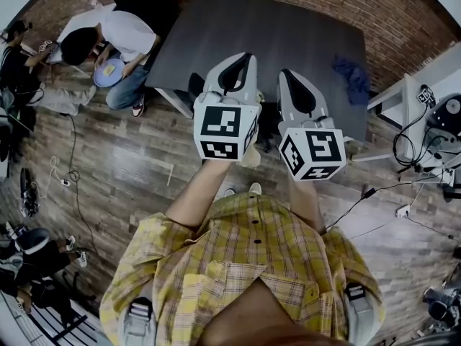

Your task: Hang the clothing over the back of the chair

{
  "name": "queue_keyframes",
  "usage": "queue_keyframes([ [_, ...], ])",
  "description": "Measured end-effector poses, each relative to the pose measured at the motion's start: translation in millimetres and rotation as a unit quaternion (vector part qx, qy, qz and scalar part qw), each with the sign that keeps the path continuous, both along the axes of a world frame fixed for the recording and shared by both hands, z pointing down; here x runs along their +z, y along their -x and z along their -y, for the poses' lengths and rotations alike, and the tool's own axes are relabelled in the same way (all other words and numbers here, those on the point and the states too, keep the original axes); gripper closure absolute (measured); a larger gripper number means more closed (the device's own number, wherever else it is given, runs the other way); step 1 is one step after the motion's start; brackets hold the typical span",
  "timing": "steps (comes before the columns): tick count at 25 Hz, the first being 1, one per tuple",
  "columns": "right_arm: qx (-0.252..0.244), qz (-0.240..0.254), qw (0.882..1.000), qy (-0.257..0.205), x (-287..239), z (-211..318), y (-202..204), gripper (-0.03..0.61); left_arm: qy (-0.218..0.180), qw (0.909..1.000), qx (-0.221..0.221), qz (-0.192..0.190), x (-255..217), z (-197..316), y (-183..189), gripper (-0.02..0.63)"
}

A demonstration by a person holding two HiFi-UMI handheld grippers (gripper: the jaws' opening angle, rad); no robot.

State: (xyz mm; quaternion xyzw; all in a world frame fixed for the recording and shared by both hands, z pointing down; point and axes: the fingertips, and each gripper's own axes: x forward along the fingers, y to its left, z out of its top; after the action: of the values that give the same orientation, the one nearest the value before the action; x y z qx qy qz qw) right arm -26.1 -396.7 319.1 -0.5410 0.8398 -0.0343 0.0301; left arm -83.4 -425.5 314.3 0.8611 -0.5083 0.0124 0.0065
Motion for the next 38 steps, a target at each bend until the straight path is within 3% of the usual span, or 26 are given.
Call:
queue_keyframes([
  [13,-0.001,0.007,1.000,-0.010,0.0,-34.5,3.0,0.584,-0.026,0.9994,0.009,-0.023,-2.9,-56.1,3.3,0.612],
  [38,0.003,-0.010,1.000,-0.003,16.3,-82.9,18.7,0.584,-0.023,0.9994,0.025,-0.011,17.0,-117.9,3.4,0.612],
])
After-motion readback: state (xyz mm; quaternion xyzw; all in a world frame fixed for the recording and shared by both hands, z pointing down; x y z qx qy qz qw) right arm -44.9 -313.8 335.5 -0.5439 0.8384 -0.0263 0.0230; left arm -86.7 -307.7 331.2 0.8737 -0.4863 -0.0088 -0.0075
